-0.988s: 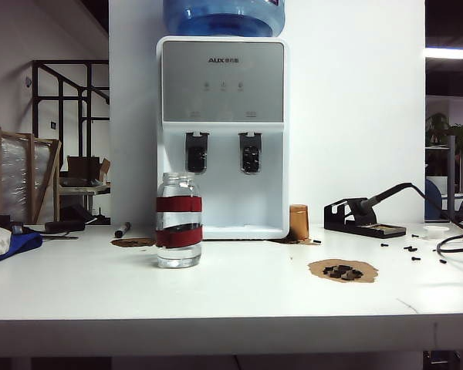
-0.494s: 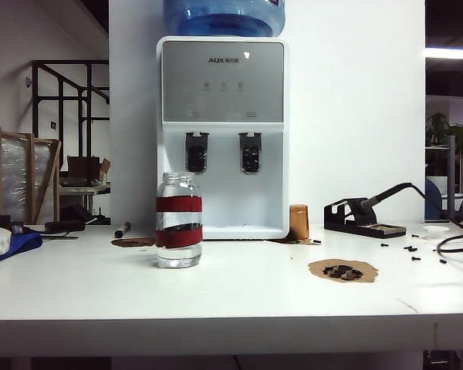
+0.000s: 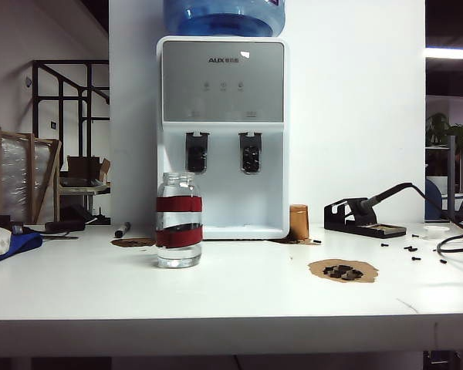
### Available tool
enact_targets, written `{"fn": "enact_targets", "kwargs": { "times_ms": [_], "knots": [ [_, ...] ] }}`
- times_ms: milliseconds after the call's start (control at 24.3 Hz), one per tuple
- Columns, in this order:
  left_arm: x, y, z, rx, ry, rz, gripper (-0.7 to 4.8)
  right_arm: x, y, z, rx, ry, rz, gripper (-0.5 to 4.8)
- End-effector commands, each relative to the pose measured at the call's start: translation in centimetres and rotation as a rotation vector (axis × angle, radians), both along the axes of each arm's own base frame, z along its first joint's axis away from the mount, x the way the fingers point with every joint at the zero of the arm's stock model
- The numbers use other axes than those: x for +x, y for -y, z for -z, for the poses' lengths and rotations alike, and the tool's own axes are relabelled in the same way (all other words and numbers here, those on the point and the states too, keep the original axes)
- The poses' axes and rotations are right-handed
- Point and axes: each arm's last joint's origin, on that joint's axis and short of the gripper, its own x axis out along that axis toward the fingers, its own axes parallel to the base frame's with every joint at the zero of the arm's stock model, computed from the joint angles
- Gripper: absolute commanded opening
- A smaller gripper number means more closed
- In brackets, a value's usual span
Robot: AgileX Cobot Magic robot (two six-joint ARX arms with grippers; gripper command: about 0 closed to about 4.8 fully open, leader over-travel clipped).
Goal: Pick up the water bottle with two loops of red belts, then reach the front water dispenser and gently press the gray-black baffle horizontally to get a little water.
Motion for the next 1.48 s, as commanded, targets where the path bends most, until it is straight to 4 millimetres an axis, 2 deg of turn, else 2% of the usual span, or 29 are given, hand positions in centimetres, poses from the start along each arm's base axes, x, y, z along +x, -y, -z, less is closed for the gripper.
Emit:
{"fn": "enact_targets", "kwargs": {
  "times_ms": [41, 123, 494, 1482],
  "knots": [
    [0.0, 0.0, 0.0, 0.003, 0.000, -0.003, -0.05, -0.1, 0.0, 0.9, -0.020, -0.084, 0.005, -0.02],
    [0.0, 0.0, 0.0, 0.003, 0.000, -0.003, -0.05, -0.3, 0.1, 1.7, -0.038, -0.163, 0.022, -0.02],
    [0.0, 0.0, 0.0, 0.003, 0.000, -0.003, -0.05, 0.0, 0.1, 0.2, -0.005, -0.012, 0.020, -0.02],
    [0.0, 0.0, 0.0, 0.003, 0.000, -0.003, -0.05, 0.0, 0.0, 0.2, -0.004, -0.010, 0.019, -0.01]
  ]
}}
